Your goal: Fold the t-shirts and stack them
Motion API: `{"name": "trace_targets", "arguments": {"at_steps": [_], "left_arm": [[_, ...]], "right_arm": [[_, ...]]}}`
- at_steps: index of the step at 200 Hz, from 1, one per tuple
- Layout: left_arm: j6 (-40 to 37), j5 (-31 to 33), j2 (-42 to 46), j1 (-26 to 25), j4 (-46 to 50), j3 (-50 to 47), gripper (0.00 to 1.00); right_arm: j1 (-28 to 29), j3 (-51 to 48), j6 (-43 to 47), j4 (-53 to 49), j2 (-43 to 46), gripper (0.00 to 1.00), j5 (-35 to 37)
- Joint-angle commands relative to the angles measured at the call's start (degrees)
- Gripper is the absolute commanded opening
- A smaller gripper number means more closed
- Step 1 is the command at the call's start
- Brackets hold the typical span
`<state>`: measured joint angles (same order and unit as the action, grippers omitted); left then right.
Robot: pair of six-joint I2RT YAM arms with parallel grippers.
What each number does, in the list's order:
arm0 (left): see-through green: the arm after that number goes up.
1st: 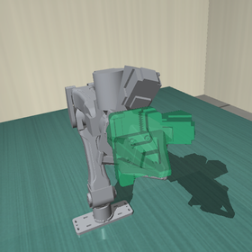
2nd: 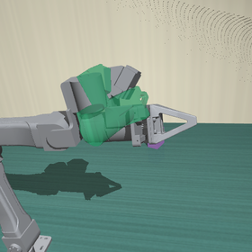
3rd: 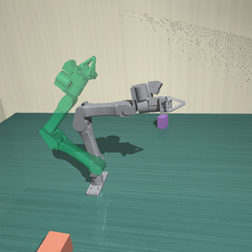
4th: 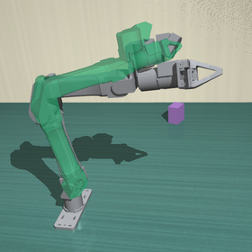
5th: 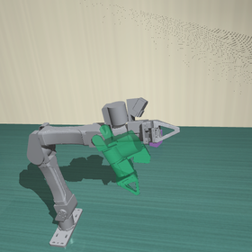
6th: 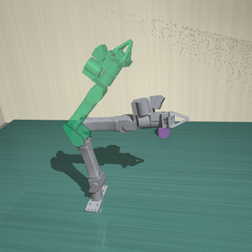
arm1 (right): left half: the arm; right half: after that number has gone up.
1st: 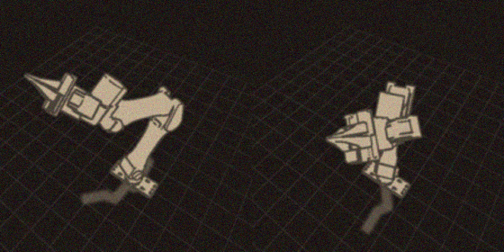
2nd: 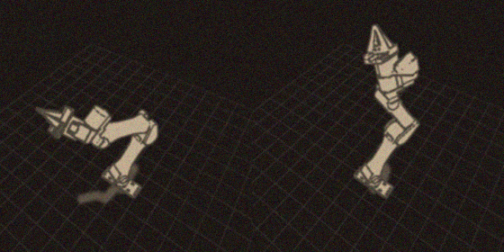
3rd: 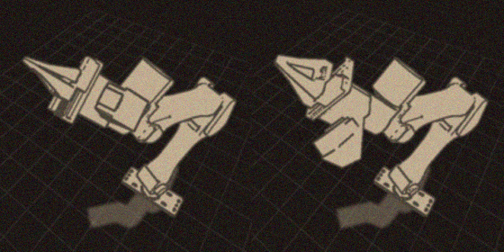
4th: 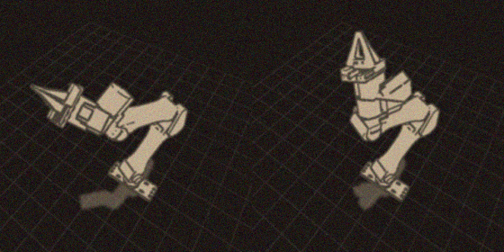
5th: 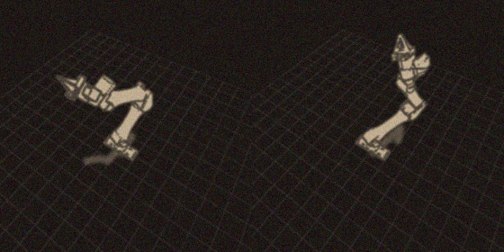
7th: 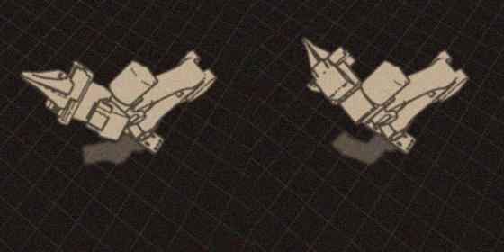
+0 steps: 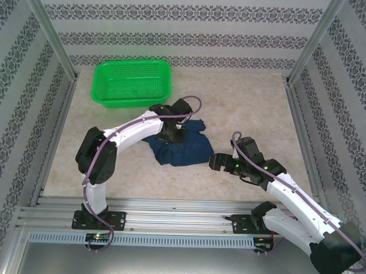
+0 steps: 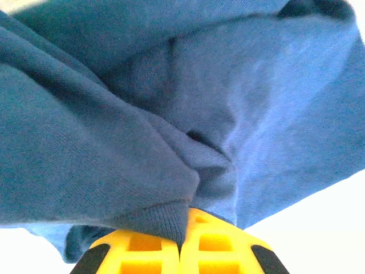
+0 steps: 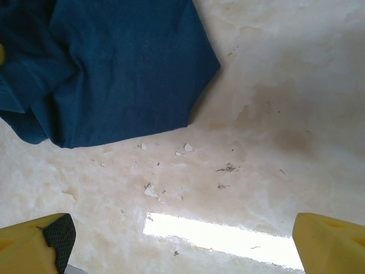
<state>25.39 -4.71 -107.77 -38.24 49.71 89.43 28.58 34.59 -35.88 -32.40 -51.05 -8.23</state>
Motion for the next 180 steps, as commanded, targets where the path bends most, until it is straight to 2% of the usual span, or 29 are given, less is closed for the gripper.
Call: {"name": "trace_targets", "arguments": {"at_steps": [1, 26, 74, 112, 180], "left_arm": [[1.55, -0.63, 9.95, 1.63, 0.87, 3.5, 0.0], [4.35, -2.8, 17.36, 3.99, 0.72, 3.35, 0.0], [10.19, -11.0, 32.76, 12.23, -4.53, -3.48, 0.0], [10.08, -14.1, 33.84, 13.09, -4.17, -1.2, 0.0], [14.74, -16.93, 40.16, 20.79, -10.62, -15.39, 0.0]], "right_arm": [[-0.77, -0.09, -0.2, 1.37, -0.76, 0.98, 0.04], [-0.89, 0.2, 0.1, 1.99, -1.39, 0.98, 0.23], [-1.41, 1.75, 0.64, 2.56, -3.59, 0.98, 0.51], [-2.21, 2.53, 0.46, 5.44, -6.8, 0.98, -0.46], [-2.3, 4.7, 0.42, 6.27, -10.95, 0.98, -1.46]]}}
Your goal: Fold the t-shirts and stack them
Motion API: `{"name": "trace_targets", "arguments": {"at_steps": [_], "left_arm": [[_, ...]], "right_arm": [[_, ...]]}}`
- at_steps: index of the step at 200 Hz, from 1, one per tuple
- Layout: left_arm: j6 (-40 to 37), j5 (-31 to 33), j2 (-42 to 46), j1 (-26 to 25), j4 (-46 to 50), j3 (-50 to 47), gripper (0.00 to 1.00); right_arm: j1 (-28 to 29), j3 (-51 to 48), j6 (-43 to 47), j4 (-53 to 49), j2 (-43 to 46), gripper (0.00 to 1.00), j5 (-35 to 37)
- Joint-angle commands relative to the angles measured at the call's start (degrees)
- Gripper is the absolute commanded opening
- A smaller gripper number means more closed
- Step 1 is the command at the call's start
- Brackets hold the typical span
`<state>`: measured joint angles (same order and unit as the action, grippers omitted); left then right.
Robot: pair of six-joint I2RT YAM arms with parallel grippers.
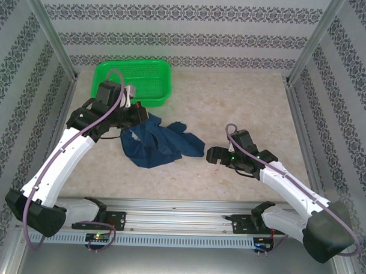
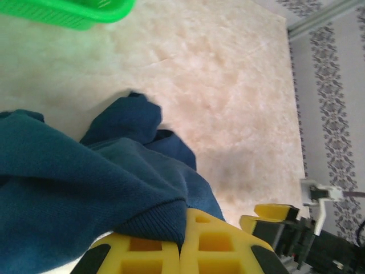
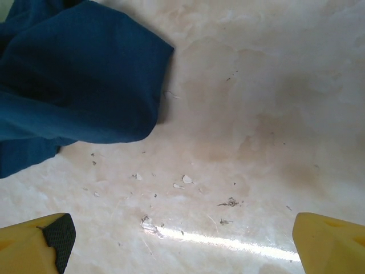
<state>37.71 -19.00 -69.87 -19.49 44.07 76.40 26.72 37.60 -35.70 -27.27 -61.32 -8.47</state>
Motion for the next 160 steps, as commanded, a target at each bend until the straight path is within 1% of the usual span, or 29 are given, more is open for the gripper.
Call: {"name": "trace_targets", "arguments": {"at_steps": [1, 25, 45, 92, 137, 152, 160], "left_arm": [[2.48, -2.72, 2.31, 2.06, -5.06, -2.47, 0.0], [2.98, -4.06, 2.7, 2.79, -6.39, -3.63, 0.0], [2.75, -4.63, 2.63, 2.9, -6.69, -3.57, 0.0], [2.63, -5.69, 2.35, 3.14, -7.6, -3.77, 0.0], [1.96, -5.8, 2.54, 3.37, -6.97, -3.78, 0.0], [1.93, -5.89, 2.69, 3.33, -6.77, -3.87, 0.0], [1.77, -5.82, 2.77, 3.34, -6.65, -3.95, 0.0]], "right_arm": [[-0.44, 1.68, 0.26, 1.28, -0.75, 0.98, -1.39], [-0.03, 1.72, 1.29, 5.9, -2.06, 0.98, -5.8], [1.46, 3.1, 4.82, 9.64, -4.69, 0.96, -8.56], [9.14, 11.16, 19.42, 8.55, -17.1, 0.95, -5.68], [9.69, 18.61, 26.31, 9.44, -29.02, 0.9, -4.95], [9.63, 21.45, 27.62, 8.94, -32.67, 0.86, -4.45], [9.68, 22.68, 28.39, 9.04, -34.44, 0.81, -4.32]]}}
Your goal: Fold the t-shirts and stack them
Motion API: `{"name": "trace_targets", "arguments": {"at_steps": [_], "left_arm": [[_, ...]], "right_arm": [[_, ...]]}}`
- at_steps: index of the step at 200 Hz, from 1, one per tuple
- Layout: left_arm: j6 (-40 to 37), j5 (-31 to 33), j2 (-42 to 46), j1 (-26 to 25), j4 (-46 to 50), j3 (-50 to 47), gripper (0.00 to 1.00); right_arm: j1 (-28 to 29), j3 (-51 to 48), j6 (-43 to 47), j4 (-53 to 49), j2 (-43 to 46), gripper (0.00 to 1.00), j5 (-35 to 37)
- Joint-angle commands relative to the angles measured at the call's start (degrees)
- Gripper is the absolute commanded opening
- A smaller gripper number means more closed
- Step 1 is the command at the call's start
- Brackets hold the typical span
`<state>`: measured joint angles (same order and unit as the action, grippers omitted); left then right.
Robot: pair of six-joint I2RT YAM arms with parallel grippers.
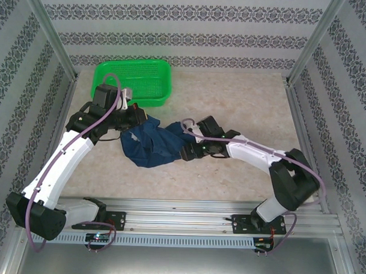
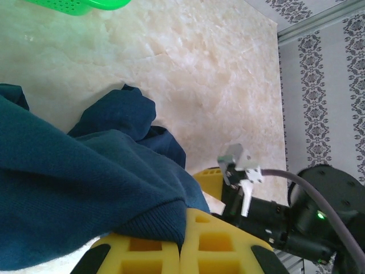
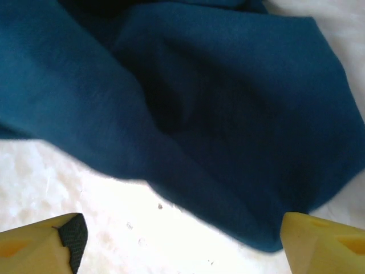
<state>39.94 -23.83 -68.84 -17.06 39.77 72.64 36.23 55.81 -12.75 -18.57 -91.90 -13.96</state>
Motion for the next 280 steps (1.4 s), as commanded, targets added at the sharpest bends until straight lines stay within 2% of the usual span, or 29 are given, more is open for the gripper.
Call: {"name": "trace_targets", "arguments": {"at_steps": [1, 11, 23, 40, 49, 57, 84, 121, 173, 217, 254, 280], "left_arm": [[-0.47, -0.97, 1.76, 0.95, -2.34, -0.2, 0.0], [-0.61, -0.73, 2.17, 0.91, -2.38, -0.39, 0.0], [-0.9, -0.61, 2.46, 1.02, -2.25, -0.49, 0.0], [-1.17, -0.64, 2.66, 1.53, -1.97, 0.06, 0.0], [-1.36, -0.47, 2.69, 1.93, -1.81, 0.41, 0.0], [-1.38, -0.42, 2.74, 2.54, -2.01, 0.99, 0.0], [-1.7, -0.95, 1.27, 3.46, -3.15, 4.1, 0.0], [-4.05, -0.91, -1.65, 3.44, -3.39, 11.73, 0.0], [-7.51, -0.12, -3.29, 4.01, -6.04, 20.12, 0.0], [-5.72, -3.58, -5.94, 6.14, -10.28, 23.12, 0.0], [-6.99, -3.31, -3.99, 7.38, -8.17, 21.46, 0.0], [-8.13, -3.42, -1.13, 7.55, -7.11, 20.42, 0.0]], "right_arm": [[0.17, 4.61, 5.49, 0.31, -4.06, 0.8, 1.23], [0.16, 6.02, 6.11, 0.55, -6.24, 0.67, 1.96], [-0.08, 8.12, 6.47, 0.31, -8.81, 0.43, 1.61], [-0.24, 11.56, 6.55, -1.06, -10.58, 0.17, 0.3], [-0.37, 12.97, 6.47, -1.88, -9.62, 0.06, 0.23], [-0.79, 13.89, 6.33, -2.46, -7.49, 0.0, 0.6], [-4.47, 17.03, 5.92, -5.56, 3.18, 0.0, -0.89], [-11.72, 23.1, 3.7, -14.4, 10.45, 0.0, -7.99], [-15.67, 23.49, 0.29, -13.87, 21.32, 0.0, -10.48], [-22.14, 26.63, 1.28, -16.1, 24.66, 0.0, -14.05], [-25.02, 25.21, -0.14, -17.84, 25.3, 0.0, -17.13], [-25.14, 24.8, -0.99, -18.3, 26.31, 0.0, -24.47]]}}
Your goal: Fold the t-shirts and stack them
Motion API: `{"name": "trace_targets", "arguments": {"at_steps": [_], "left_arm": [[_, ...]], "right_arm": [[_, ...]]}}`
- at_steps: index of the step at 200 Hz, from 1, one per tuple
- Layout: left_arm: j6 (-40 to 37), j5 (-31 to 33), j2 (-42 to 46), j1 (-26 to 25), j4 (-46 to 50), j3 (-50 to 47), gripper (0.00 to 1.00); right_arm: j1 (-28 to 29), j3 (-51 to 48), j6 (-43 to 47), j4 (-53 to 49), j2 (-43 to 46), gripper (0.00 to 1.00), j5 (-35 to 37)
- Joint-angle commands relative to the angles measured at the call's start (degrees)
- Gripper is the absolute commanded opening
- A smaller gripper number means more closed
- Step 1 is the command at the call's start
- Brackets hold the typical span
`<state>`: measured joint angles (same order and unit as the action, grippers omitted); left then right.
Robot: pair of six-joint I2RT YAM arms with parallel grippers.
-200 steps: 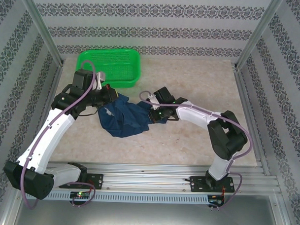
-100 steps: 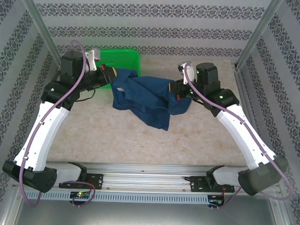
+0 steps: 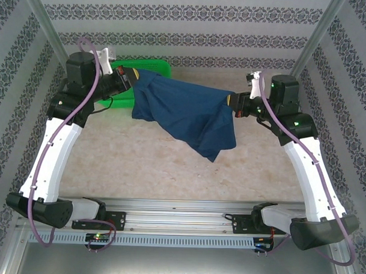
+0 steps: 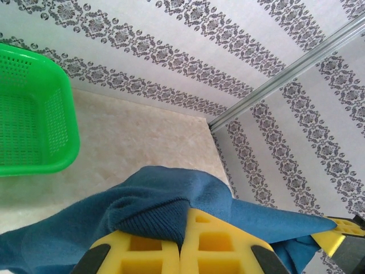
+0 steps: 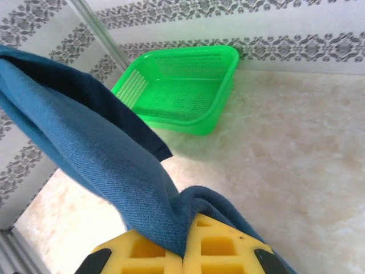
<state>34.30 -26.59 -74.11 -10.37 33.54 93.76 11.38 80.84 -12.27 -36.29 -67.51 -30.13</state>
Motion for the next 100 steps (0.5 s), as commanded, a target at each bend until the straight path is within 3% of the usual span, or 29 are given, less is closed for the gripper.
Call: {"name": "trace_targets", "arguments": {"at_steps": [1, 15, 44, 100], "left_arm": [[-2.49, -0.75, 4.23, 0.82, -0.91, -0.82, 0.0], [-1.35, -1.21, 7.13, 0.84, -2.5, -4.0, 0.0], [-0.26, -0.7, 9.83, 0.87, -2.27, -10.46, 0.0], [-0.25, -0.55, 5.38, 0.81, -5.8, -15.85, 0.0]], "right_arm": [[-0.34, -0.23, -1.54, -0.64, 1.93, 0.0, -8.64], [-0.22, -0.75, -2.01, -2.49, 2.03, 0.0, -10.72], [-1.7, -4.48, -3.16, -5.97, 0.6, 0.0, -8.4], [-4.52, -0.6, -3.76, -13.13, -10.67, 0.04, -7.84]]}}
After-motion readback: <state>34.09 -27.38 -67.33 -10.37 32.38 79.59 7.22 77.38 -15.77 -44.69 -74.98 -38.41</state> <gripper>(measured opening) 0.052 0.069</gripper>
